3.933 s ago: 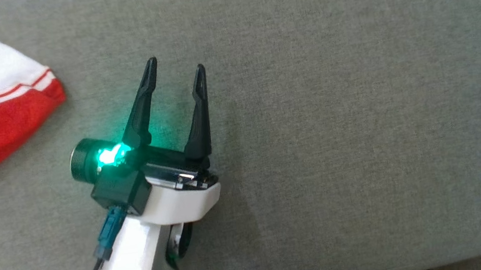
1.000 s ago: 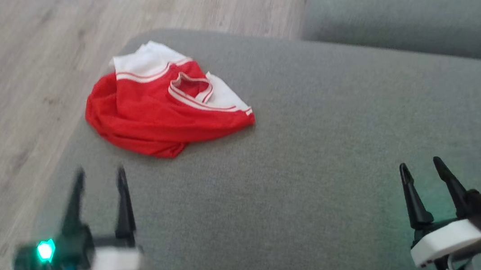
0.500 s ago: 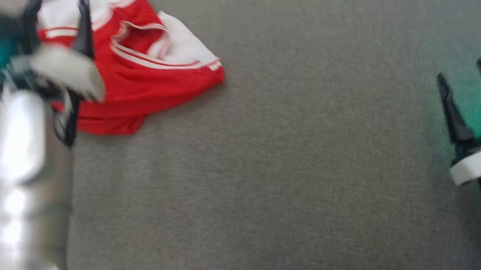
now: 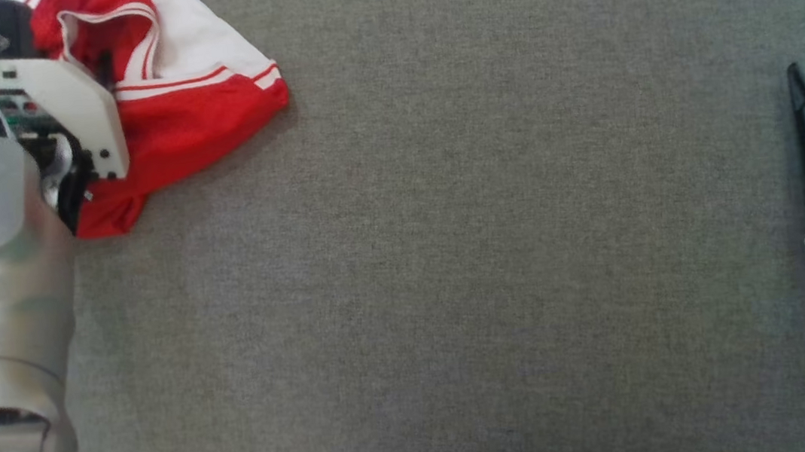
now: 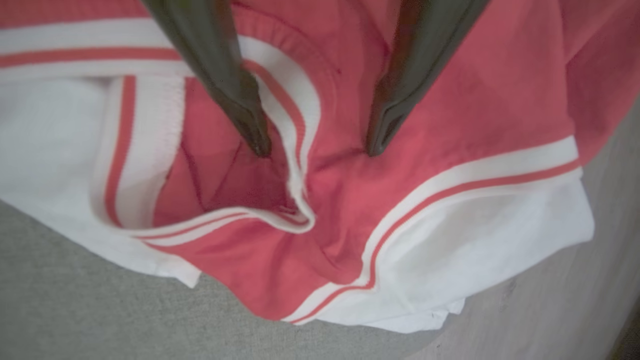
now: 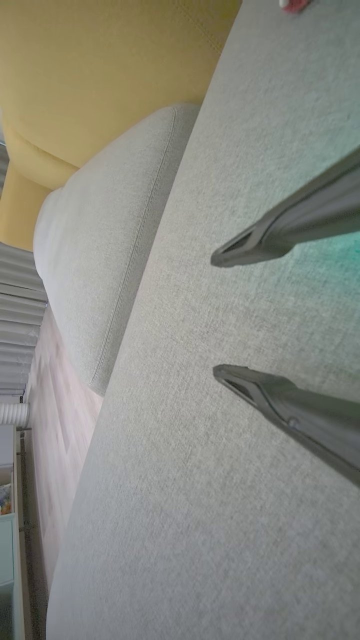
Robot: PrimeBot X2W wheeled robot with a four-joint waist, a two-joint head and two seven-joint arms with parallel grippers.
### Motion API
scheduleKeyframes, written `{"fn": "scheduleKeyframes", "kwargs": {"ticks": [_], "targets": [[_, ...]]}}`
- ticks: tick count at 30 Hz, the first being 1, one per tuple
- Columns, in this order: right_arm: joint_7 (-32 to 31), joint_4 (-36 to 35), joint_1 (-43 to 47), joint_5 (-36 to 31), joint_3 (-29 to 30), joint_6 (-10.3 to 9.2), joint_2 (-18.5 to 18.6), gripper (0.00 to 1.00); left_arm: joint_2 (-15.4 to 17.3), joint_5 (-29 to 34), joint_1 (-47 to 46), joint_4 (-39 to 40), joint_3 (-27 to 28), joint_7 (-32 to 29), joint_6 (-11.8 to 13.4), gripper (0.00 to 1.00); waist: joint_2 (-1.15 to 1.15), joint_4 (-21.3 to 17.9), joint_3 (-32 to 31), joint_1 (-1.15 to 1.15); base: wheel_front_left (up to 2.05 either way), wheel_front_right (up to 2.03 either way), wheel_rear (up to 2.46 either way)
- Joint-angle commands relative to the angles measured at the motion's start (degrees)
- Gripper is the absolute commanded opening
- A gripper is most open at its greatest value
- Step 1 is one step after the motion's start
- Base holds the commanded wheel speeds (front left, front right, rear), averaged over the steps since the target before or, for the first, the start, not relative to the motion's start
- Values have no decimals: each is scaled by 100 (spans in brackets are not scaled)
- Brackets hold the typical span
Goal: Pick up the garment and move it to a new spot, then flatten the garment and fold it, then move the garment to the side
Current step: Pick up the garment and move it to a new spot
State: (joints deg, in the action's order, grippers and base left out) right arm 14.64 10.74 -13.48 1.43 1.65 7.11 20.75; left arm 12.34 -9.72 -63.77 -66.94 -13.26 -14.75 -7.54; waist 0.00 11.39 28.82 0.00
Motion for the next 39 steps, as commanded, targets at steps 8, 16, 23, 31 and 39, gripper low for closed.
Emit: {"fn": "scheduleKeyframes", "kwargs": {"ticks": [8, 16, 23, 31, 39], "targets": [[36, -130, 48, -39, -114, 37, -25, 100, 355, 77, -545, 59, -153, 1221, 26, 0, 0, 13, -140, 0, 0, 0, 0], [36, 39, 8, 39, -324, 37, -427, 100, 298, 82, -1204, 441, -334, 2358, 13, 0, 0, -289, -951, 0, 0, 0, 0], [36, 230, 62, 199, -490, 37, -853, 100, -190, -803, -1631, 1385, -1132, 2467, 7, 0, 0, -1056, -1890, 0, 0, 0, 0], [36, -61, 88, 352, -726, 37, -1419, 100, -105, -1943, -1779, 2523, -2145, 1972, 6, 0, 0, -2483, -2277, 0, 0, 0, 0], [36, -447, 150, 467, -764, 37, -1674, 100, -57, -2438, -929, 2681, -2832, 2252, 6, 0, 0, -3444, -1890, 0, 0, 0, 0]]}}
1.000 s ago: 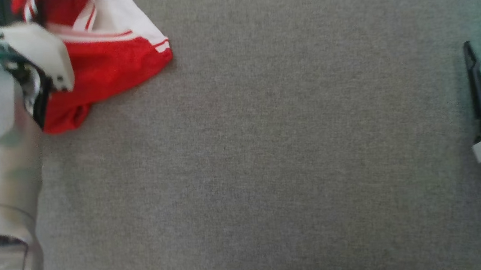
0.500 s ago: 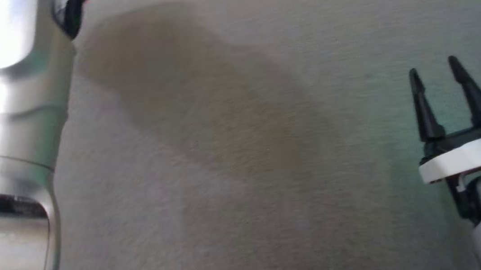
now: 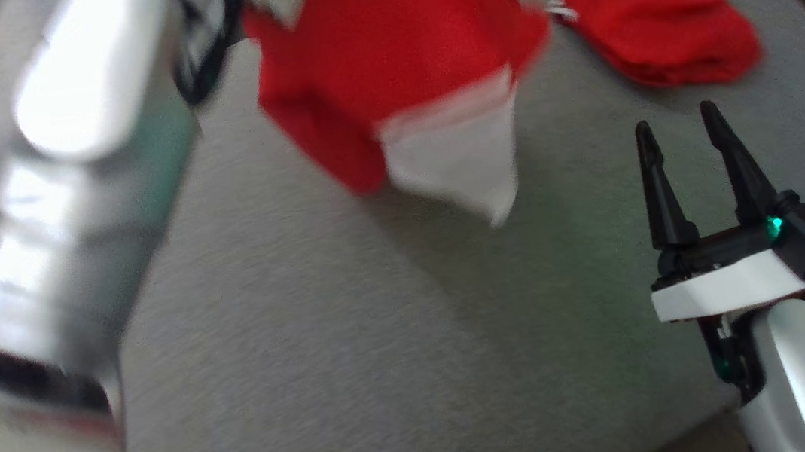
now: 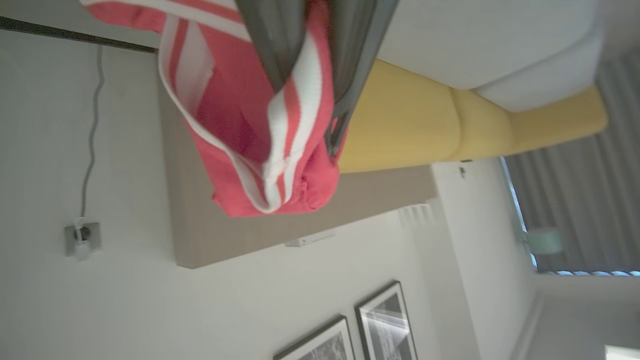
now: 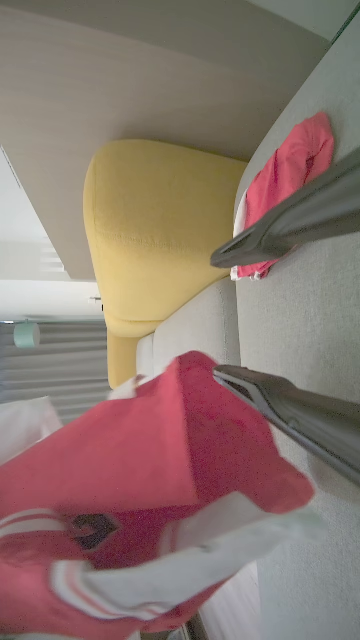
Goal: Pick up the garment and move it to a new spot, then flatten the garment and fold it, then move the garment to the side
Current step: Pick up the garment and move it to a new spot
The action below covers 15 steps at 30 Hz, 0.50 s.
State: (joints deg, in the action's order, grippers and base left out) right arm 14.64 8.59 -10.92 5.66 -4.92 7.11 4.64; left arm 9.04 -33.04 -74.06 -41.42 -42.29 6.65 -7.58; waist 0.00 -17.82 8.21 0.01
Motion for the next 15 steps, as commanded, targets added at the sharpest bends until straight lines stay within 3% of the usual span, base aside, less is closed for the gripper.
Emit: {"fn": "scheduleKeyframes", "kwargs": {"ticks": [1, 2, 3, 8, 13, 15], "targets": [[36, -248, -113, 54, -124, 37, -92, 100, 330, -169, 326, 96, 76, 277, 9, 6, 0, -618, 233, -1, 0, 0, 0], [36, -258, -111, 60, -120, 37, -116, 100, 365, -171, 570, 46, 34, 427, 9, 37, 0, -659, 289, -1, 0, 0, 0], [36, -263, -112, 62, -129, 37, -135, 100, 389, -163, 818, -14, -3, 547, 14, 100, 0, -689, 351, -1, 0, 0, 0], [36, -150, -79, -66, -322, 37, -171, 100, 403, -233, 2123, -191, 149, 821, 155, 100, 0, -664, 441, -1, 0, 0, 0], [36, -45, 153, -37, -252, 37, -174, 100, 263, 416, 3629, 1315, 1235, 832, 1005, 100, 0, -173, 194, -1, 0, 0, 0], [36, 0, 306, -89, -123, 37, -175, 100, 101, 815, 4409, 1976, 1597, 833, 1183, 100, 0, 126, 4, -1, 0, 0, 0]]}}
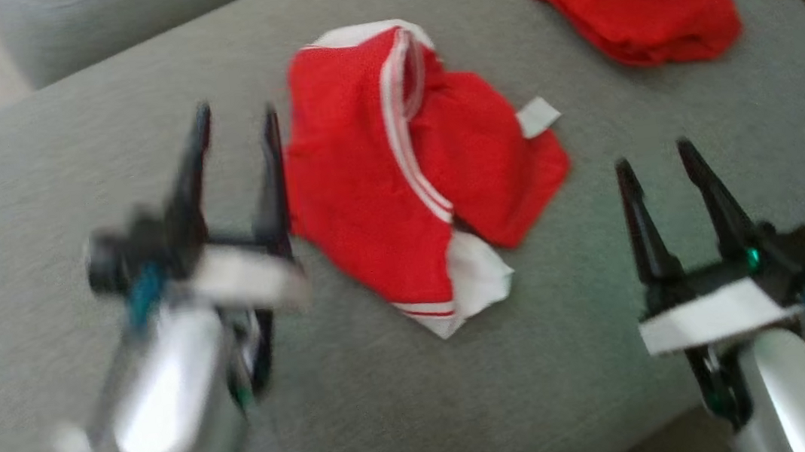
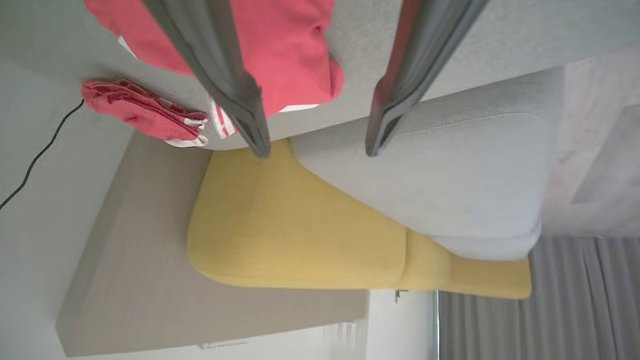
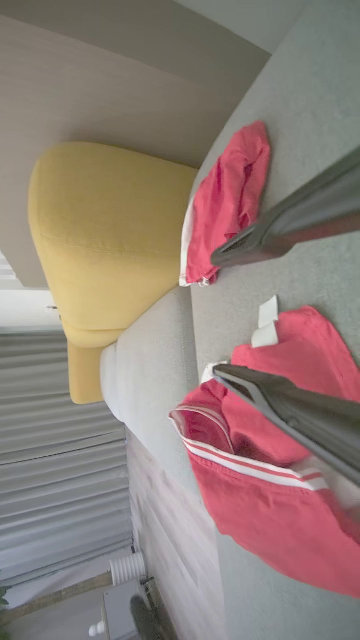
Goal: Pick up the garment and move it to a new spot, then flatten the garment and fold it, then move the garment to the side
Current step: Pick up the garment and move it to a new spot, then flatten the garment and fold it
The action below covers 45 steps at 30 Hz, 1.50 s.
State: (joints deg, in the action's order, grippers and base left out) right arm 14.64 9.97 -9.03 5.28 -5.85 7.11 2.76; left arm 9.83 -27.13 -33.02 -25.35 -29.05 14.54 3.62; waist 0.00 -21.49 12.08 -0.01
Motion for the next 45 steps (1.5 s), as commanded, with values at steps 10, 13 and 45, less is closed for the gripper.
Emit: {"fn": "scheduleKeyframes", "kwargs": {"ticks": [10, 13, 45], "targets": [[36, 46, 837, -201, 339, 37, 12, 100, -631, 1283, 2978, 2240, 1464, 45, 234, 100, 0, 1756, -1149, 1, 0, 0, 0], [36, 27, 1026, -110, 371, 37, 12, 100, -677, 1484, 3433, 2458, 1681, 45, 138, 100, 0, 2009, -1303, 1, 0, 0, 0], [36, -27, 1603, 300, 93, 37, 12, 100, -695, 2082, 3967, 2458, 1522, 46, 233, 100, 0, 2353, -1600, 1, 0, 0, 0]]}}
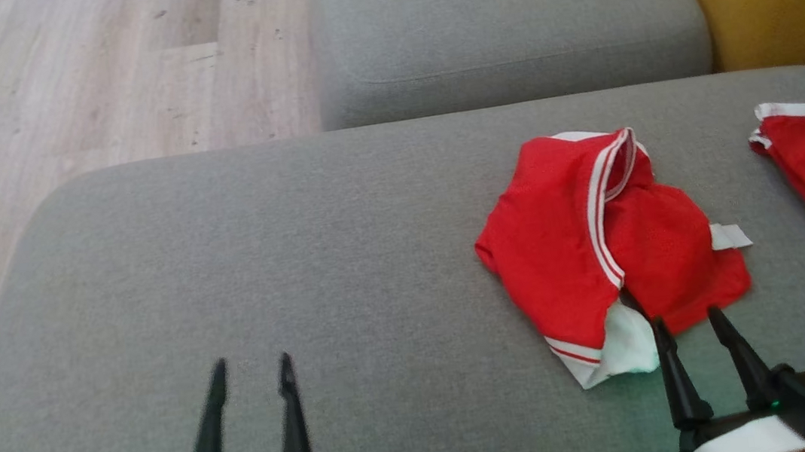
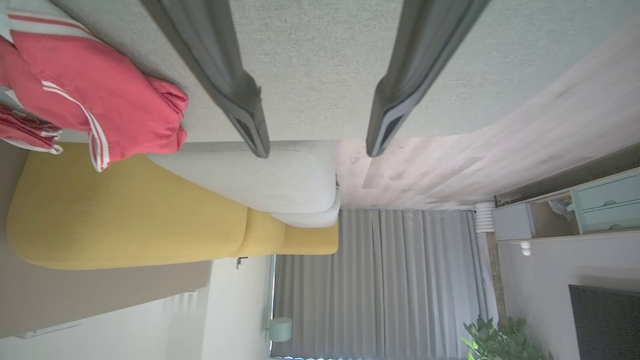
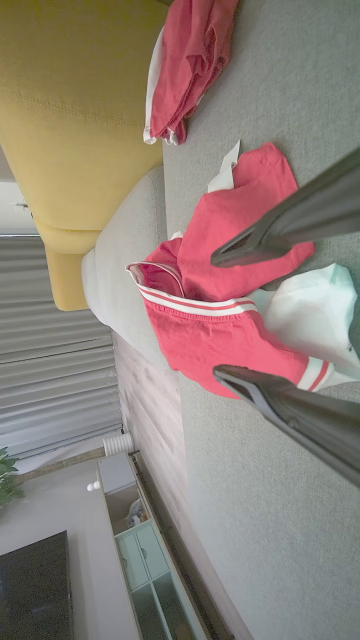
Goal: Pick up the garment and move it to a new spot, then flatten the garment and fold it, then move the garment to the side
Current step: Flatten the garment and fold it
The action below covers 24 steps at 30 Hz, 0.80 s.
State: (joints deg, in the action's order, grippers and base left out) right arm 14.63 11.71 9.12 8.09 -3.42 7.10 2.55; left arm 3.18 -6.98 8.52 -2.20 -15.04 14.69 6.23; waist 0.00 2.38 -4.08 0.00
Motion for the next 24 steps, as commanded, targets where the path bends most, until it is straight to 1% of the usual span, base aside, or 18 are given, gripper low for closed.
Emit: {"fn": "scheduleKeyframes", "kwargs": {"ticks": [1, 2, 3, 4, 10, 14, 15, 17, 19, 21, 24], "targets": [[37, -243, -224, 69, -148, 39, 33, 100, -30, 50, -198, 121, 40, 30, -124, 100, 0, -73, 33, 0, 0, 0, 0], [37, -284, -231, 106, -151, 39, 33, 100, -30, -13, -199, 78, -37, 30, -216, 100, 0, -119, 57, 0, 0, 0, 0], [37, -284, -231, 106, -151, 39, 33, 100, -30, -13, -199, 78, -37, 30, -216, 100, 0, -119, 57, 0, 0, 0, 0], [37, -331, -237, 124, -165, 39, 33, 100, -30, -89, -215, 53, -105, 30, -298, 100, 0, -172, 85, 0, 0, 0, 0], [37, -590, -294, 129, -230, 39, 32, 100, -30, -235, -467, -229, -548, 30, -637, 100, 0, -657, 350, 0, 0, 0, 0], [37, -689, -383, 73, -319, 39, 33, 100, -30, -120, -902, -604, -1038, 30, -910, 100, 0, -1067, 597, 0, 0, 0, 0], [37, -758, -466, 73, -309, 39, 33, 100, -30, -24, -1215, -836, -1301, 30, -989, 100, 0, -1265, 778, 0, 0, 0, 0], [37, -826, -552, 90, -286, 39, 33, 100, -30, 121, -1565, -1158, -1627, 30, -1064, 100, 0, -1468, 952, 0, 0, 0, 0], [37, -869, -625, 125, -304, 39, 33, 100, -30, 234, -1903, -1483, -1918, 30, -1074, 100, 0, -1683, 1097, 0, 0, 0, 0], [37, -892, -687, 163, -347, 39, 33, 100, -30, 271, -2216, -1765, -2156, 30, -1017, 100, 0, -1887, 1231, 0, 0, 0, 0], [37, -918, -754, 214, -364, 39, 33, 100, -30, 226, -2643, -2188, -2489, 30, -845, 100, 0, -2145, 1395, 0, 0, 0, 0]]}}
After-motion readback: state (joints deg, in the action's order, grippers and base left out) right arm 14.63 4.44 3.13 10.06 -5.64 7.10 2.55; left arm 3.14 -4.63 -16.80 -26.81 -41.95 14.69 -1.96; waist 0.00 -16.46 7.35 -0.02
